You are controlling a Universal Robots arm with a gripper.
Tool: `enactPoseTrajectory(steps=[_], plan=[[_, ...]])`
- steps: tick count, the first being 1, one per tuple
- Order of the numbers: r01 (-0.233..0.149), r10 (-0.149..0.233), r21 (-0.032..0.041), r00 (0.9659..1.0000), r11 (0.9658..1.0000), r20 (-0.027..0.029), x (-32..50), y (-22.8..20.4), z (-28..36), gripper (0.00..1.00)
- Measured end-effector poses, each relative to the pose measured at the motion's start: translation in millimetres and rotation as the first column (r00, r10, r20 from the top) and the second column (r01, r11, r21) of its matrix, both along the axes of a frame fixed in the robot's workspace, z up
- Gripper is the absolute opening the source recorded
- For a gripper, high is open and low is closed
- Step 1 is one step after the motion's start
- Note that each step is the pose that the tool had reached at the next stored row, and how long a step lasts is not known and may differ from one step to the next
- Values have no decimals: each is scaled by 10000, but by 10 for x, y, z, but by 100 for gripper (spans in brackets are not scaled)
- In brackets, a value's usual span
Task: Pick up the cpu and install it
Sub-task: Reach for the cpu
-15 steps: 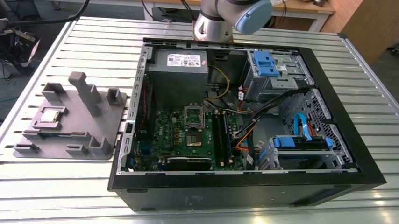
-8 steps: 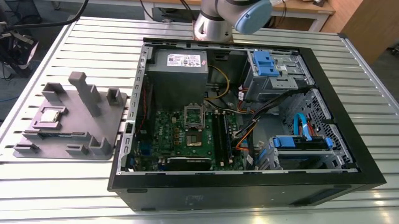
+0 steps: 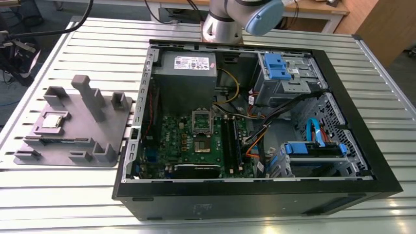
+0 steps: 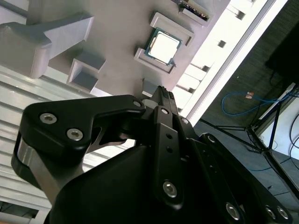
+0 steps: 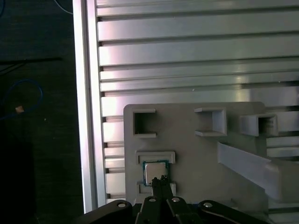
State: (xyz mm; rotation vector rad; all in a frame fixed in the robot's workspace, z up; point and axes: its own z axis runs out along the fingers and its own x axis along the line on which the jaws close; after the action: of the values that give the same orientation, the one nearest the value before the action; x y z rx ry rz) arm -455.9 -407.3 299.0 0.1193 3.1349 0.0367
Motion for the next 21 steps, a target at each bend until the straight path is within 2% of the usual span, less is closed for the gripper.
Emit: enactPoseTrajectory(steps=[5, 16, 21], plan=[[0, 0, -4, 10000, 10000, -11, 0, -30, -64, 11], [0, 0, -3, 10000, 10000, -35, 0, -145, -194, 11], [1, -1, -3, 10000, 10000, -64, -1, -162, -260, 11]])
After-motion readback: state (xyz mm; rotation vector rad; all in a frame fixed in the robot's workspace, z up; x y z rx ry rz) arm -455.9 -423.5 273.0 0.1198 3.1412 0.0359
